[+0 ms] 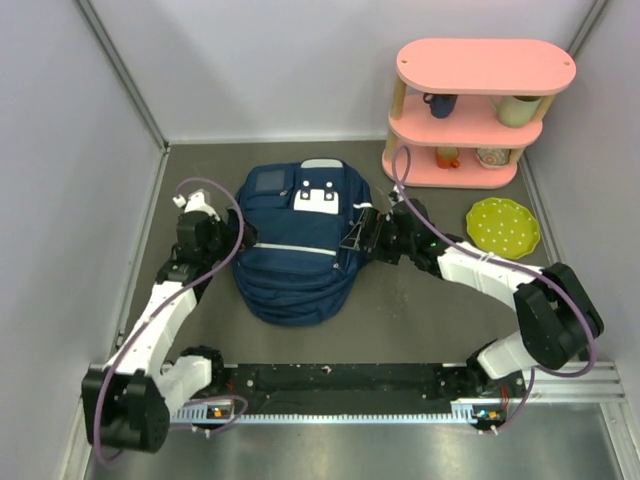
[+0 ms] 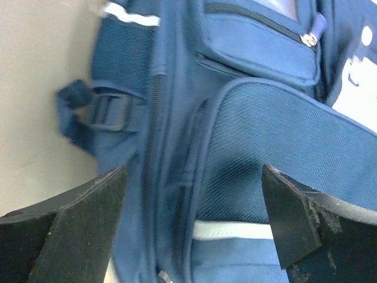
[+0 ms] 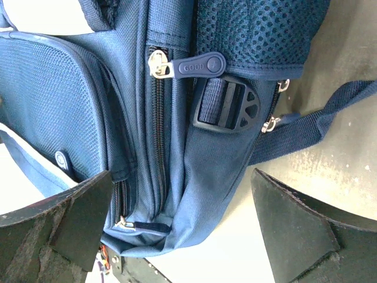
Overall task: Pack the student bag
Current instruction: Reset both arms
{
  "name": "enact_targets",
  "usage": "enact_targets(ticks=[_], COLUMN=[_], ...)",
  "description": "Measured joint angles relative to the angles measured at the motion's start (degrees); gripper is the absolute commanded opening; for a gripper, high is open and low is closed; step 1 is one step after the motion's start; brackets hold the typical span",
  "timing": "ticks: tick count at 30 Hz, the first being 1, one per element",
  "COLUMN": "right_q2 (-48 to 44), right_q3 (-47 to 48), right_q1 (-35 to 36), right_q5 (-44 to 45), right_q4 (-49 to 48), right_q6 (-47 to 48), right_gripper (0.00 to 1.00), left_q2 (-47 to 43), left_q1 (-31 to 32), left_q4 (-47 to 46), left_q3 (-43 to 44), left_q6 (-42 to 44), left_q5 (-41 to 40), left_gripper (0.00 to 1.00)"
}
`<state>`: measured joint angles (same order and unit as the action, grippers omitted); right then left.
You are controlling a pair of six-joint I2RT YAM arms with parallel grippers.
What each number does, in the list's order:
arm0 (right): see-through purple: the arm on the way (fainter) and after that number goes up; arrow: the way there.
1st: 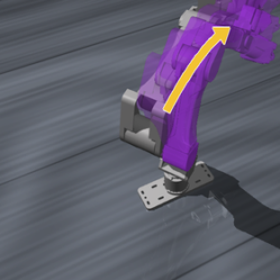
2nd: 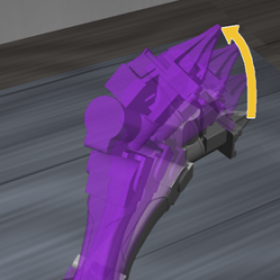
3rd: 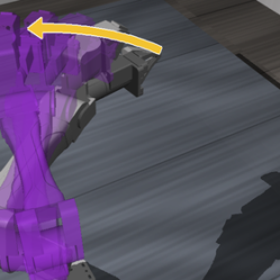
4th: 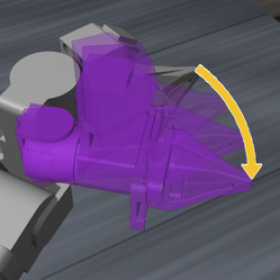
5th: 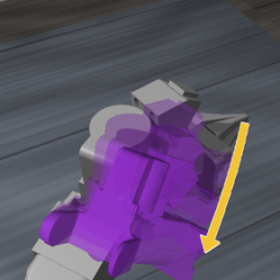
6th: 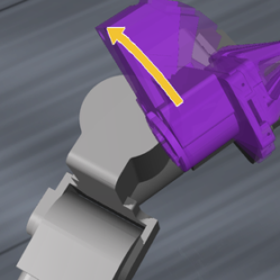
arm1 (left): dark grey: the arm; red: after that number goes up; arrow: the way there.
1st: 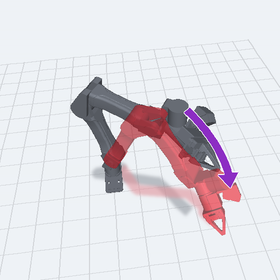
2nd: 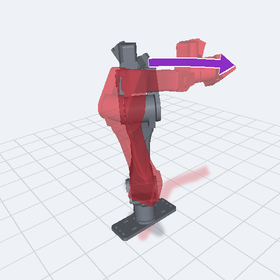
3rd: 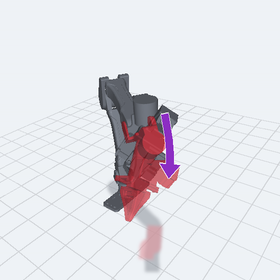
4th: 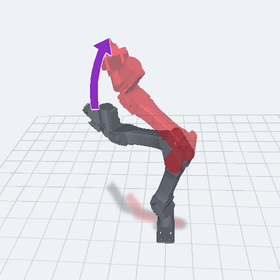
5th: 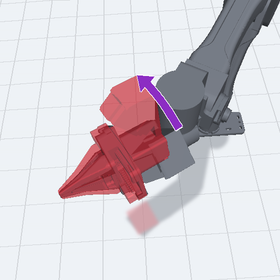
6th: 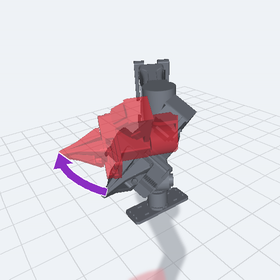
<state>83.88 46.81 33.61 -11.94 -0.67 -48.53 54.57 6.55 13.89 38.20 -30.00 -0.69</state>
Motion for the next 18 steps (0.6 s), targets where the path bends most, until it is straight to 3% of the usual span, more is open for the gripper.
enact_targets(ticks=[8,18], right_q2=[-6.75,-22.03], right_q3=[-3.98,-14.34], right_q1=[-0.02,-1.25], right_q5=[1.95,8.0], right_q4=[0.15,4.79], right_q6=[2.01,4.87], right_gripper=[0.99,0.99], left_q2=[16.35,19.32], left_q1=[-0.07,14.12], left_q4=[-15.19,-20.59], left_q3=[-2.25,-2.82], left_q6=[-2.86,-3.85], left_q5=[27.12,25.51], left_gripper=[0.98,0.98])
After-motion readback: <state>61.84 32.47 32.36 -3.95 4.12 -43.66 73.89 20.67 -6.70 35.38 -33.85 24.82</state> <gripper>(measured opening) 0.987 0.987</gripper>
